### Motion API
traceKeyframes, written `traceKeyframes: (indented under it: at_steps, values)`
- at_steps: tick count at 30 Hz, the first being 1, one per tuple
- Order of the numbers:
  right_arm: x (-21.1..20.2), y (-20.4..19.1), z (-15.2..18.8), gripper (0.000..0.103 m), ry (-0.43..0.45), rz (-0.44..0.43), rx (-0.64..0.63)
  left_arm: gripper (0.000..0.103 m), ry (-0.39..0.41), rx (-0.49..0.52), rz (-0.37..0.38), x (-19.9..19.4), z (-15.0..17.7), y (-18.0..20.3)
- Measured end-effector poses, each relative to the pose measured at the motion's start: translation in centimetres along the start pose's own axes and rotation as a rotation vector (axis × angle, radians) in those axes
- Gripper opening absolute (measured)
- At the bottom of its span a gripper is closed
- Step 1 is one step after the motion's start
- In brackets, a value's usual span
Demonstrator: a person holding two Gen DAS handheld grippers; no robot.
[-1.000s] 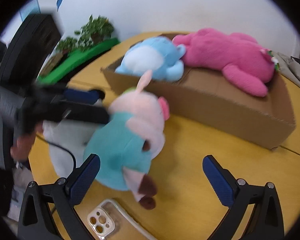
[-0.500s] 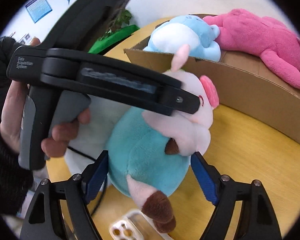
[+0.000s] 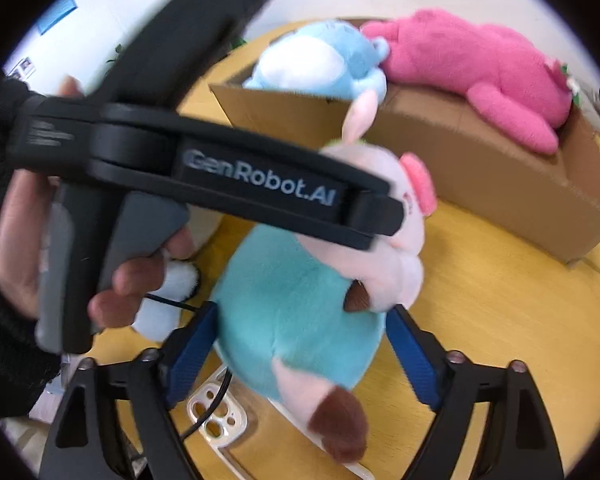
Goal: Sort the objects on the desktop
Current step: 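Move both grippers onto the pink-and-teal pig and close on it, then lift the pig with both grippers and lower it beside the blue cat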
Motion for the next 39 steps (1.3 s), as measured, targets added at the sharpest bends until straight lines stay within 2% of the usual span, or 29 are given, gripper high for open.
traceKeyframes:
  at_steps: [3,4,6,9,12,14,17,20,24,26,29,32,34,37,39]
  values:
    - [0.3,0.3,0.2,0.086,0.039,-0.059,0.021,0.08,0.002,-0.002,0.014,-0.3,0.0,-0.2]
    - [0.1,0.3,0.3,0.079,0.058,-0.077,0.024,0.078,0.022,0.011,0.011,-1.2,-0.3,0.3]
    - [-0.6,0.3,0.4,0.072,0.096,-0.097,0.023,0.073,0.064,0.035,0.004,-3.2,-1.0,1.3]
    - [-2.0,0.3,0.4,0.069,0.158,-0.121,0.019,0.072,0.126,0.072,-0.006,-6.2,-2.0,2.7]
    - [-5.6,0.2,-0.7,0.069,0.262,-0.154,-0.005,0.071,0.188,0.109,-0.016,-9.2,-3.0,4.2]
    - [-8.5,0.2,-2.2,0.069,0.339,-0.156,-0.038,0.071,0.23,0.135,-0.025,-11.3,-3.8,5.3]
    - [-11.9,1.0,-6.4,0.07,0.428,-0.132,-0.084,0.072,0.309,0.214,-0.1,-15.3,-8.0,6.9]
    - [-13.8,2.5,-10.9,0.071,0.483,-0.126,-0.103,0.073,0.327,0.244,-0.174,-16.7,-13.3,6.4]
    - [-11.3,5.9,-16.4,0.071,0.469,-0.148,-0.067,0.073,0.254,0.208,-0.181,-14.0,-19.1,3.0]
    - [-9.1,7.4,-17.9,0.071,0.435,-0.159,-0.032,0.073,0.18,0.186,-0.169,-10.7,-20.8,1.1]
    - [-4.5,9.0,-18.3,0.074,0.32,-0.171,0.04,0.074,0.057,0.146,-0.156,-5.1,-21.3,-1.6]
    - [-0.6,9.6,-17.6,0.08,0.198,-0.144,0.073,0.076,-0.015,0.141,-0.166,-1.4,-20.4,-2.9]
    - [1.2,9.7,-16.7,0.08,0.143,-0.124,0.079,0.077,-0.037,0.127,-0.176,0.2,-20.0,-3.8]
    - [0.7,10.2,-15.5,0.08,0.177,-0.165,0.107,0.079,-0.041,0.124,-0.182,0.8,-19.7,-4.0]
    - [-1.3,10.7,-14.8,0.08,0.241,-0.2,0.124,0.081,-0.04,0.133,-0.199,0.9,-19.7,-3.8]
Point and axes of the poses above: each gripper's, at about its wrist camera, not at the fingertips, and x roughly the way its jaws point, y to its right, z to its underside, the point moved 7 cm from there along x, roughly the way its jaws point, and after that the axes turned 12 degrees about -y, right-handed, at the moved point
